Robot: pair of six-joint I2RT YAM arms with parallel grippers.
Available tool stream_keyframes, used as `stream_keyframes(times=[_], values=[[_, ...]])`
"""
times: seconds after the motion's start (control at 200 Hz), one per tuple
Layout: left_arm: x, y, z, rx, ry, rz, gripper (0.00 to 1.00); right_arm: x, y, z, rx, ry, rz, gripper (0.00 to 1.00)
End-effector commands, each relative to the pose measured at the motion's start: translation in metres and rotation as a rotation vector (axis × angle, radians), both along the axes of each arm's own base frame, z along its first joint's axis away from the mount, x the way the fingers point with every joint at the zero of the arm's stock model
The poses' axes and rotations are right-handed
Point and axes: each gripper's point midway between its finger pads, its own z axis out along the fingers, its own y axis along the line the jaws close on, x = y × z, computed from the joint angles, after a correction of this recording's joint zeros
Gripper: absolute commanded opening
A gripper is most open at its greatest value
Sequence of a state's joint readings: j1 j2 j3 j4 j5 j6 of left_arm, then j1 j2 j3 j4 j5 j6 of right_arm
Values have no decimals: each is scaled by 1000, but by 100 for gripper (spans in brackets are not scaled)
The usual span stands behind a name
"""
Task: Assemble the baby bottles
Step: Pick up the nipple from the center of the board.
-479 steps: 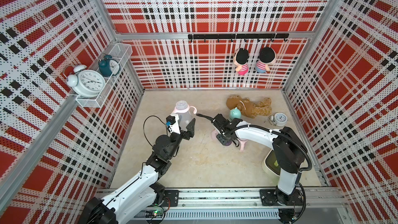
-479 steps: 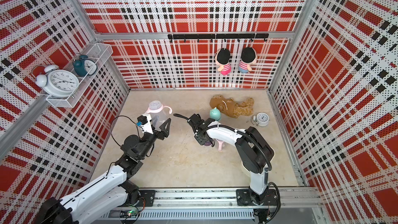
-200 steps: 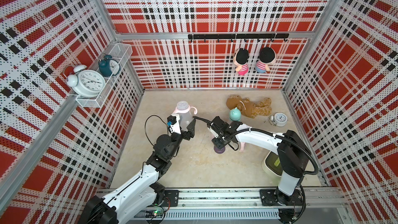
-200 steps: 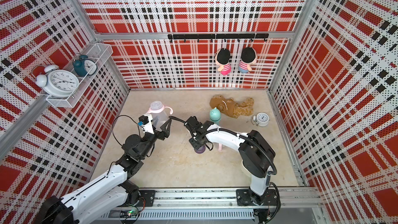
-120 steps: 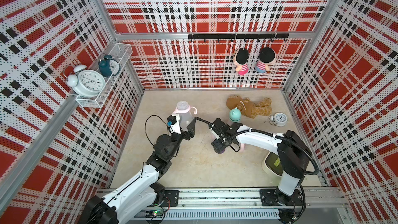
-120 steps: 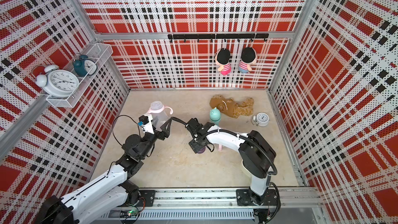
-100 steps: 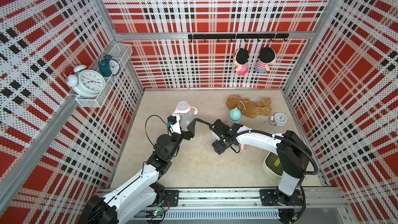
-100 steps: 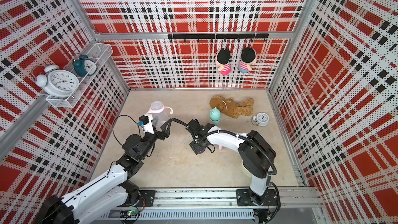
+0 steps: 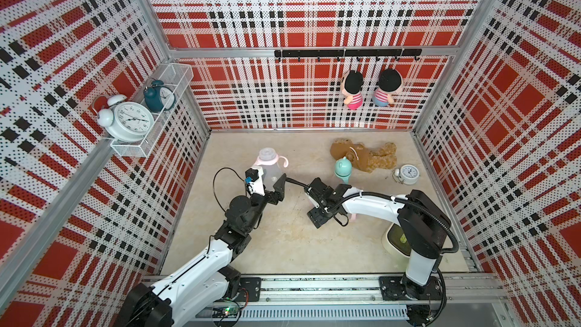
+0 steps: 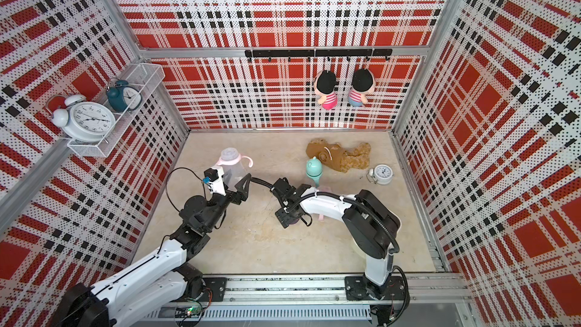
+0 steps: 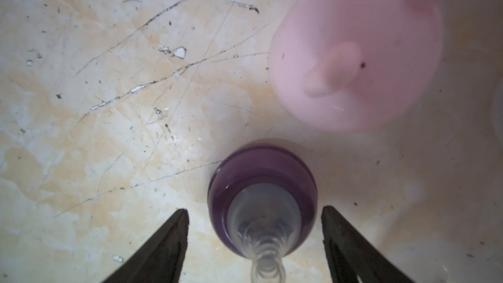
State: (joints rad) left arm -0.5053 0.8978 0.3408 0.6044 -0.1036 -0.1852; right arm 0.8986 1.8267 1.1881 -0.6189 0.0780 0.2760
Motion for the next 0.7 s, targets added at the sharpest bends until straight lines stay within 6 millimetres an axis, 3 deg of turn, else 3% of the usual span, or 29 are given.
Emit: stream_keyframes(times=[0.0, 0.696], values=[[-1, -2, 8, -5, -32, -13, 0, -4, 2, -13, -8, 13, -2, 79], [0, -4, 3, 1, -22, -20, 0, -5, -4, -33, -43, 29, -16, 75]])
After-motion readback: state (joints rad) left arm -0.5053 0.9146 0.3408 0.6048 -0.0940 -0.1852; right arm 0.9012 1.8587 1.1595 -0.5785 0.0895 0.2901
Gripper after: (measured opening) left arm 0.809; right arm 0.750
